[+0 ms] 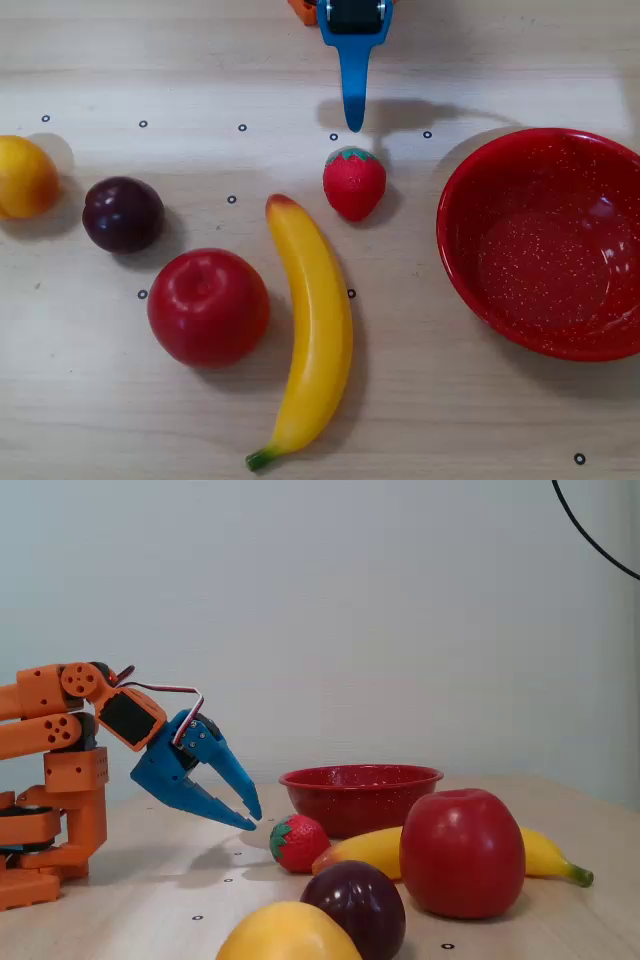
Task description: Put the peach in the red bowl.
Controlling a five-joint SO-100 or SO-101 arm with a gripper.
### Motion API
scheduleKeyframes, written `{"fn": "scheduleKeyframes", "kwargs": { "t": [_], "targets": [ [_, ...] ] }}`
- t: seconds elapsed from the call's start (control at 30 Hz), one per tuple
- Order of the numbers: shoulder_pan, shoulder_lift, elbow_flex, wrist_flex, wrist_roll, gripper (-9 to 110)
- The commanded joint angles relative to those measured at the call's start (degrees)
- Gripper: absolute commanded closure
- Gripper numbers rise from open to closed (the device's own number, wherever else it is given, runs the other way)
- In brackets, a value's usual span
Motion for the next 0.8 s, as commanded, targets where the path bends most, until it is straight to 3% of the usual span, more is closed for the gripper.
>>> {"fn": "scheduleKeyframes", "kwargs": {
  "t": [0.0, 0.53, 0.77],
  "targets": [
    [-1.1, 0.9, 0.4, -0.9, -5.4, 101],
    [-0.7, -2.6, -1.1, -2.8, -4.5, 101],
    [-1.0, -26.0, -25.0, -1.5, -5.6, 101]
  ]
}}
